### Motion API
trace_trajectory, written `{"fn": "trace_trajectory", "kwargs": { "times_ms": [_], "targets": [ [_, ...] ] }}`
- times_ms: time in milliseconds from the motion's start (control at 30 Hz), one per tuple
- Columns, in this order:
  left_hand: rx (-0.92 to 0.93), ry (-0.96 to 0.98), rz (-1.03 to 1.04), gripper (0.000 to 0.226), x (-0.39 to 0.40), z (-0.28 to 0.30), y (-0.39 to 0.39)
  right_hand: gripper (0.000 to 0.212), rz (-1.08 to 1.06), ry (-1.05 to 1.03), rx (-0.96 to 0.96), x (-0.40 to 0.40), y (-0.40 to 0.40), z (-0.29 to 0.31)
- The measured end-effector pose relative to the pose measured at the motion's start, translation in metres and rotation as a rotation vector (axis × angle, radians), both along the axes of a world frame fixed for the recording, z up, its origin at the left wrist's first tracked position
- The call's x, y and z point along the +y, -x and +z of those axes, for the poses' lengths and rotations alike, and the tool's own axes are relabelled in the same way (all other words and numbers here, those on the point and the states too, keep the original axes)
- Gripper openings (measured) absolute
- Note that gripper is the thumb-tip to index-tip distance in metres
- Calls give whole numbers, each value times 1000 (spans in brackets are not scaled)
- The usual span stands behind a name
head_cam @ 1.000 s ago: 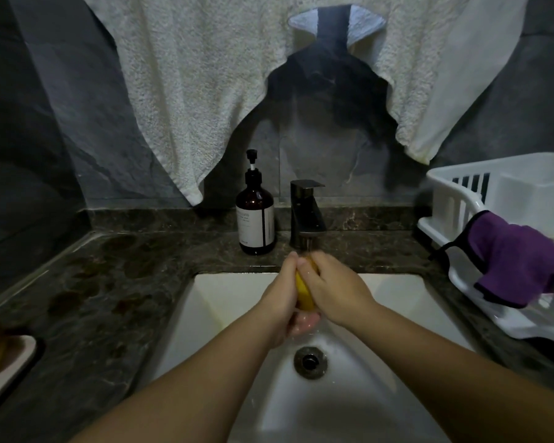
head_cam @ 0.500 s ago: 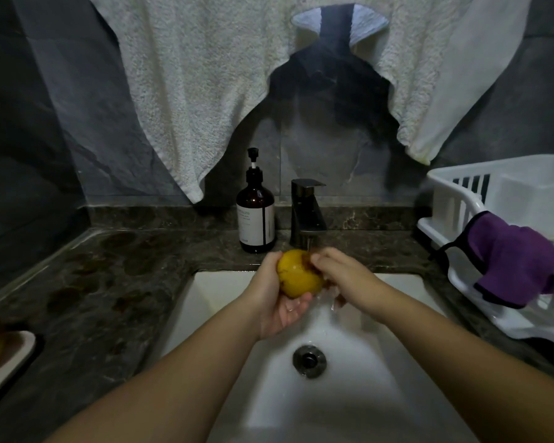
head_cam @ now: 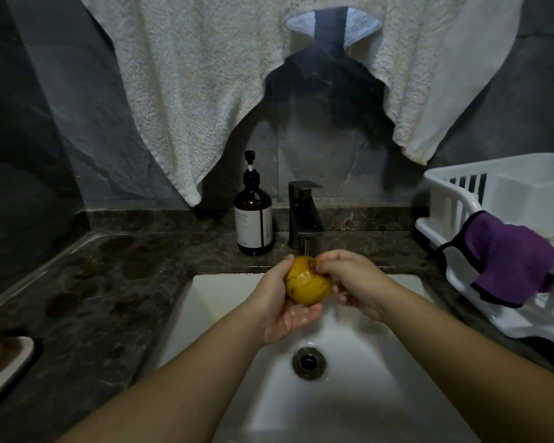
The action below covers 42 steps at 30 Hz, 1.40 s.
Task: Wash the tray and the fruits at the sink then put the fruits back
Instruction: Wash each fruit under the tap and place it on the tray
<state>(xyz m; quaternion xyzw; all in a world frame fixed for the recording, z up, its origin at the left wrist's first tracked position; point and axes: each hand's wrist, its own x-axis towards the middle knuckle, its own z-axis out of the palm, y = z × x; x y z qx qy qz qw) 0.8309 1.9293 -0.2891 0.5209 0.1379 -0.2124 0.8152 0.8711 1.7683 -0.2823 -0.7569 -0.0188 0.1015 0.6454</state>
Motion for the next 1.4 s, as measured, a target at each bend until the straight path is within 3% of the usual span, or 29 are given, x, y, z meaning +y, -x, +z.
{"fn": "trace_trajectory", "kwargs": {
  "times_ms": [200,400,567,1067,1400],
  "targets": [
    [-32,46,33,57,4,2,1,12,25,62,-106,5,4,3],
    [-3,85,45,58,7,5,3,31,123,511,-498,-8,12,1],
    [23,164,82,62,8,6,2,42,203,686,-591,1,13,-2],
    [-14,69,40,60,4,2,-1,13,179,603,-545,-1,3,2],
    [26,89,36,68,6,4,0,23,166,467,-474,3,2,0]
  ]
}}
